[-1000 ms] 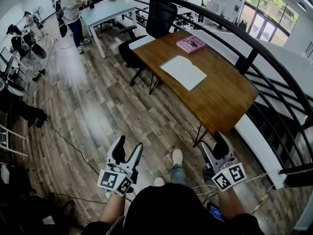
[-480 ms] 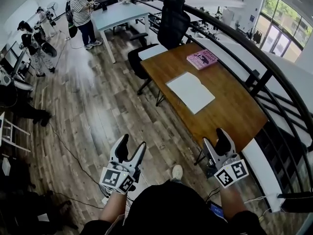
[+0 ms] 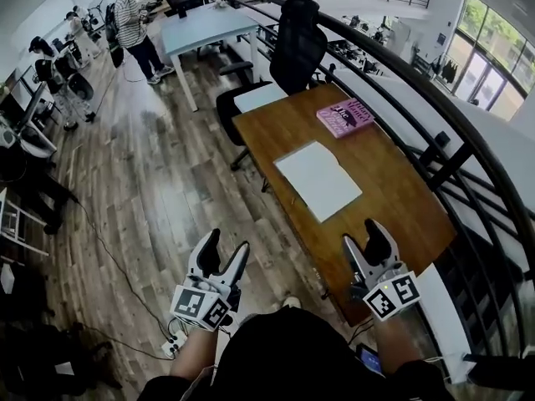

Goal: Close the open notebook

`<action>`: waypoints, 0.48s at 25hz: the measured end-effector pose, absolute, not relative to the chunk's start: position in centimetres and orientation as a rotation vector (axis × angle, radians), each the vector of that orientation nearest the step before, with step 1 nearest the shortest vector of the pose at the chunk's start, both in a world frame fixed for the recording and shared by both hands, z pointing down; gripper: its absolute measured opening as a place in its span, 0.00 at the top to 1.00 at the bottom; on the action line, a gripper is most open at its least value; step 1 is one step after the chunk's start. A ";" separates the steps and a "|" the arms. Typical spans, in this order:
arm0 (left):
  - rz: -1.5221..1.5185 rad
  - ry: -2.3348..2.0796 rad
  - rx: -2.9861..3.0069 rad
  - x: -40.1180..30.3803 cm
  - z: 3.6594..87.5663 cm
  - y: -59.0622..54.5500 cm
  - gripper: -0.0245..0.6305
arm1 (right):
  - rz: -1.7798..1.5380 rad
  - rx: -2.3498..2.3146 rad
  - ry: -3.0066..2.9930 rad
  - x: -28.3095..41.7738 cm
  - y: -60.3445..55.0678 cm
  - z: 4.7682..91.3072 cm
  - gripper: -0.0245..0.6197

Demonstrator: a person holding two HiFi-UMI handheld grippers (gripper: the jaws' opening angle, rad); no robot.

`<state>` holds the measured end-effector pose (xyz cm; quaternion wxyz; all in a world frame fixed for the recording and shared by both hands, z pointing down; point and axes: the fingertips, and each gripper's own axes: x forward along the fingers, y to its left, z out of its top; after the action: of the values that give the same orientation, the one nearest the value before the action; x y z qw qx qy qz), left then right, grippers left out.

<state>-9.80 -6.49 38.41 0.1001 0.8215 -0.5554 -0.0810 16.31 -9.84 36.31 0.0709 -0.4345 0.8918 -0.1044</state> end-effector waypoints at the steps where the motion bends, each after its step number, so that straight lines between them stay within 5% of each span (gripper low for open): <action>1: -0.246 -1.644 2.416 -9.4 38.4 -6.9 0.52 | -0.320 -1.301 2.690 16.5 -10.4 36.3 0.52; 12: -0.133 -1.655 2.361 -9.5 41.3 -10.0 0.52 | -0.420 -1.290 2.755 16.3 -15.7 40.0 0.52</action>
<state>-9.49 -9.99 41.29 0.1274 0.8112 -0.5689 -0.0458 16.34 -15.71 39.96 0.0353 -0.4196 0.8966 -0.1367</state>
